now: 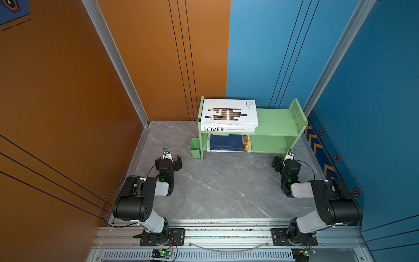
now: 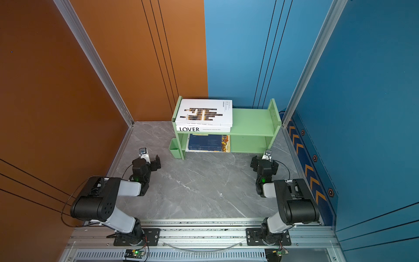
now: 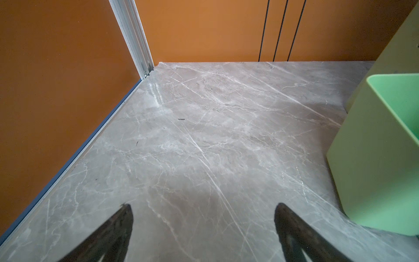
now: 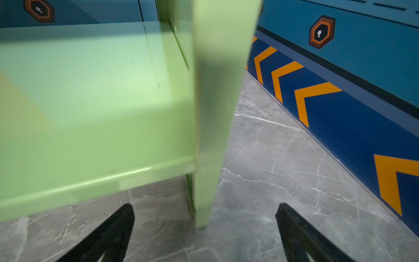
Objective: Stacking books/files
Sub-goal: Reset both arms
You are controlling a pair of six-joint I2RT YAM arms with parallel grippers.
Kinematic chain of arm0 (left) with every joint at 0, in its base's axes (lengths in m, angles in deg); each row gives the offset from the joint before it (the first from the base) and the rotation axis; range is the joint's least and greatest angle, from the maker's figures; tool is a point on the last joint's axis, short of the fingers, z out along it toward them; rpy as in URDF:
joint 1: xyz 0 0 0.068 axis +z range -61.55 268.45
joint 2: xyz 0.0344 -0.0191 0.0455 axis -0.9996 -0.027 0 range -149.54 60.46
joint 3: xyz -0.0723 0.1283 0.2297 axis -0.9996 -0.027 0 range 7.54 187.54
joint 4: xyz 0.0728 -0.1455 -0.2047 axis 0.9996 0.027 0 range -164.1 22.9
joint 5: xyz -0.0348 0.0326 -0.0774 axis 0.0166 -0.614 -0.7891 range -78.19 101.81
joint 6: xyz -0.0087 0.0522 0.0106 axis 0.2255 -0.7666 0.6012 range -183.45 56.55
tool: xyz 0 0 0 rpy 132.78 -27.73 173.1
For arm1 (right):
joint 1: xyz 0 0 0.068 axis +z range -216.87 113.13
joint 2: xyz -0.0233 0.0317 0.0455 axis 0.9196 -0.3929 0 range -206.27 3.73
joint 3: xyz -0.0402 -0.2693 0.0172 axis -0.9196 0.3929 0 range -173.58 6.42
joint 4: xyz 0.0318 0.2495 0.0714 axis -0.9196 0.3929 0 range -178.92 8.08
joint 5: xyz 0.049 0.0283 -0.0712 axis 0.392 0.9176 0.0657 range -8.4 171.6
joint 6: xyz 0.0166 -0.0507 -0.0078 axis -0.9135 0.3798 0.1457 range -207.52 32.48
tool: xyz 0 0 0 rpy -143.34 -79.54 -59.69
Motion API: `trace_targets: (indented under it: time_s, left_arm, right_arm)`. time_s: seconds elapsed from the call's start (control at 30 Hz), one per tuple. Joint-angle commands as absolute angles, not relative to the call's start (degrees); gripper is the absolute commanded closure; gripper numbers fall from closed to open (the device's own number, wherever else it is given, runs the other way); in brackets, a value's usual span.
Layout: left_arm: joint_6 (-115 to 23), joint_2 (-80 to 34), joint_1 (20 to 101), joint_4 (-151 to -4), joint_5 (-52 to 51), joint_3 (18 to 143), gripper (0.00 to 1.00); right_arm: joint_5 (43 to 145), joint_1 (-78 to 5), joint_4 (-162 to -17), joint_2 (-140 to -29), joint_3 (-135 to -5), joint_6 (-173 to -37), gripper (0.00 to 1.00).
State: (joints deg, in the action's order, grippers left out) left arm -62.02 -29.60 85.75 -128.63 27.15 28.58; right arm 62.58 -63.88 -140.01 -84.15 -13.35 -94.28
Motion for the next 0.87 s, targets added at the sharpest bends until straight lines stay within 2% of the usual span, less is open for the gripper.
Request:
trace_targets:
  time_s: [0.0, 0.83]
  left_arm:
    - [-62.8, -28.9, 85.6, -127.6, 26.4, 28.8, 0.02]
    - [-63.2, -28.9, 85.3, -127.6, 26.6, 28.8, 0.02]
  right_arm:
    - [62.9, -63.7, -141.5, -84.2, -14.0, -93.2, 0.0]
    - [62.8, -63.7, -141.1, -83.9, -14.0, -93.2, 0.0]
